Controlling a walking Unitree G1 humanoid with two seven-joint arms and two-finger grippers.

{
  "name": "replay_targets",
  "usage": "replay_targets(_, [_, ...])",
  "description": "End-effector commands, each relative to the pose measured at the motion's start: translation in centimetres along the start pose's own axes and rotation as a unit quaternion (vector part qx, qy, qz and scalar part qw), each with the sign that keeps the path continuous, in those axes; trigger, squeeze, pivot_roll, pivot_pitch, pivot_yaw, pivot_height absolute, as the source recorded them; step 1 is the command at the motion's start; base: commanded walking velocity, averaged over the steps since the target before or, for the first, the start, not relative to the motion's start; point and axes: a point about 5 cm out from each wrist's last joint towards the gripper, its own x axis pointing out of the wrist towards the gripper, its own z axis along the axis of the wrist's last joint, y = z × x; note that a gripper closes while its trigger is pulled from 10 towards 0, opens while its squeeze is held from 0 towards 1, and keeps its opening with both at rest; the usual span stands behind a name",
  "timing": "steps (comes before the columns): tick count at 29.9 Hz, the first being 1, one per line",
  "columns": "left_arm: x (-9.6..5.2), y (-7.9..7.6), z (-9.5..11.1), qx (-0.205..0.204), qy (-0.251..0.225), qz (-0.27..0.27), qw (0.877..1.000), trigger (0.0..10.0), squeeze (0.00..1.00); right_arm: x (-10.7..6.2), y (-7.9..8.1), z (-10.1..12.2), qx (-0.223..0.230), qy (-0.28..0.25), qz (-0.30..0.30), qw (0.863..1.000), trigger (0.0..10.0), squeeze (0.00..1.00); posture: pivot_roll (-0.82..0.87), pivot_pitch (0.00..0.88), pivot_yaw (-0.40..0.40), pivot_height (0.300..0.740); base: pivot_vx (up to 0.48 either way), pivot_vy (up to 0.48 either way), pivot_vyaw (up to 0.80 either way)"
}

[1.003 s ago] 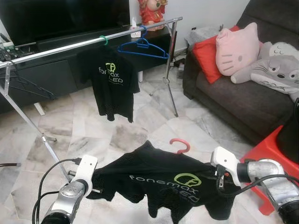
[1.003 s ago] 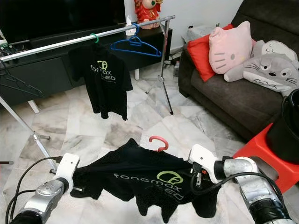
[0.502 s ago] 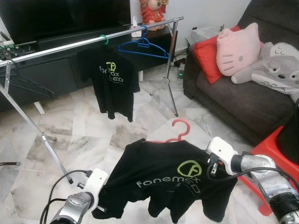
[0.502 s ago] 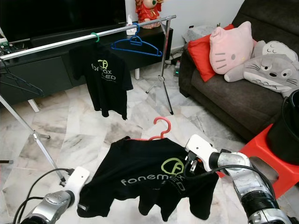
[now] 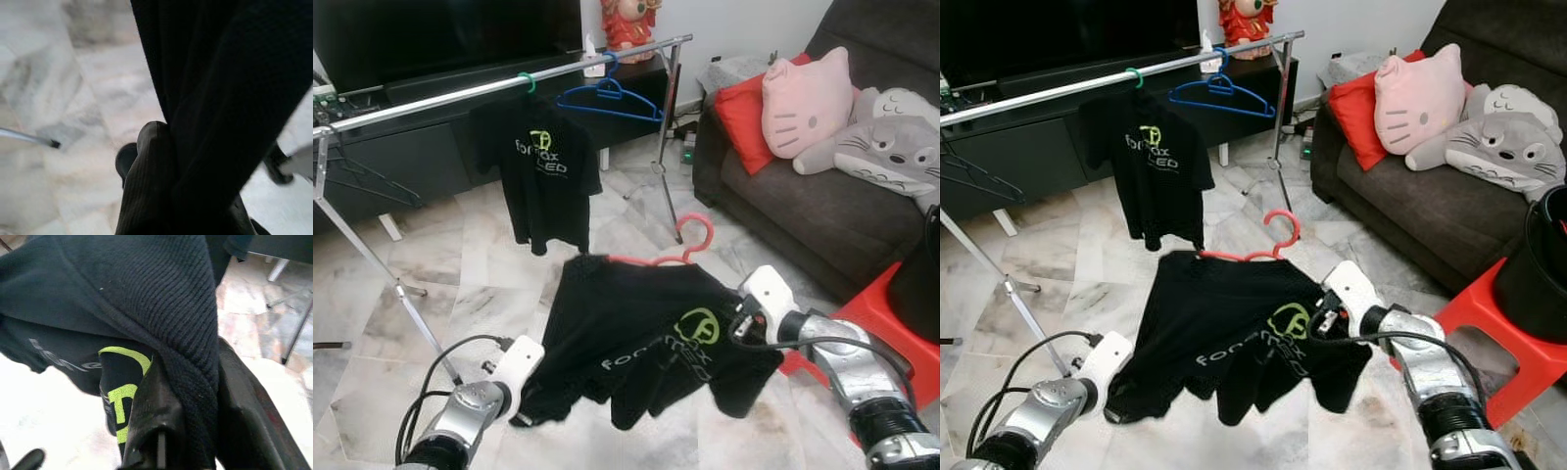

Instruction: Hang hanger

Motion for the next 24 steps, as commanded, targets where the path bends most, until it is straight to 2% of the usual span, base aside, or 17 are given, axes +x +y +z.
replay_targets(1, [-0.4,0.2,-1.7,-0.005,0.026,0.007,1.000,10.0,0.00,-0.6,-1.5,2.7,-0.011,-0.065,-0.023,0.998,10.0,0.00,-0.04,0.000,-0.041,0.740,0.000,0.000,0.00])
replay_targets(3, [-0.6,0.5,-1.1,0.008,0.008,0.004,1.000,10.0,0.00,-0.8,-0.9,1.6,-0.033,-0.029,0.012,0.999,10.0,0.00,-0.04,0.000,-0.042,0.740,0.000,0.000,0.00])
replay_targets(7, [-0.7,0.6,-0.9,0.011,0.003,-0.002,1.000,10.0,0.00,-0.9,-0.8,1.1,-0.042,-0.010,0.026,0.999,10.0,0.00,-0.04,0.000,-0.042,0.740,0.000,0.000,0.00])
replay_targets(8, [-0.9,0.8,-0.8,0.022,0.000,-0.011,1.000,10.0,1.00,-1.1,-0.9,0.8,-0.053,0.009,0.038,0.998,10.0,0.00,-0.04,0.000,-0.041,0.740,0.000,0.000,0.00])
replay_targets(12, [-1.3,1.0,-0.7,0.059,-0.005,-0.021,0.998,10.0,1.00,-1.5,-0.7,0.3,-0.073,0.034,0.069,0.994,10.0,0.00,-0.04,0.000,-0.041,0.740,0.000,0.000,0.00])
replay_targets(14, [-1.7,1.2,-0.2,0.070,-0.022,-0.039,0.997,10.0,1.00,-1.7,-0.5,-0.1,-0.083,0.052,0.094,0.991,10.0,0.00,-0.04,0.000,-0.041,0.740,0.000,0.000,0.00])
replay_targets(19, [-2.3,1.7,-0.2,0.097,-0.021,-0.048,0.994,10.0,1.00,-1.8,-0.3,-0.4,-0.098,0.071,0.114,0.986,10.0,0.00,-0.04,0.000,-0.041,0.740,0.000,0.000,0.00])
replay_targets(21, [-2.5,1.9,-0.1,0.101,-0.029,-0.053,0.993,10.0,1.00,-1.9,0.0,-0.5,-0.105,0.075,0.132,0.983,10.0,0.00,-0.04,0.000,-0.039,0.740,0.000,0.000,0.00])
replay_targets(24, [-3.0,2.1,1.0,0.096,-0.069,-0.067,0.991,10.0,1.00,-2.3,0.7,-0.7,-0.098,0.077,0.184,0.975,10.0,0.00,-0.04,0.000,-0.041,0.740,0.000,0.000,0.00])
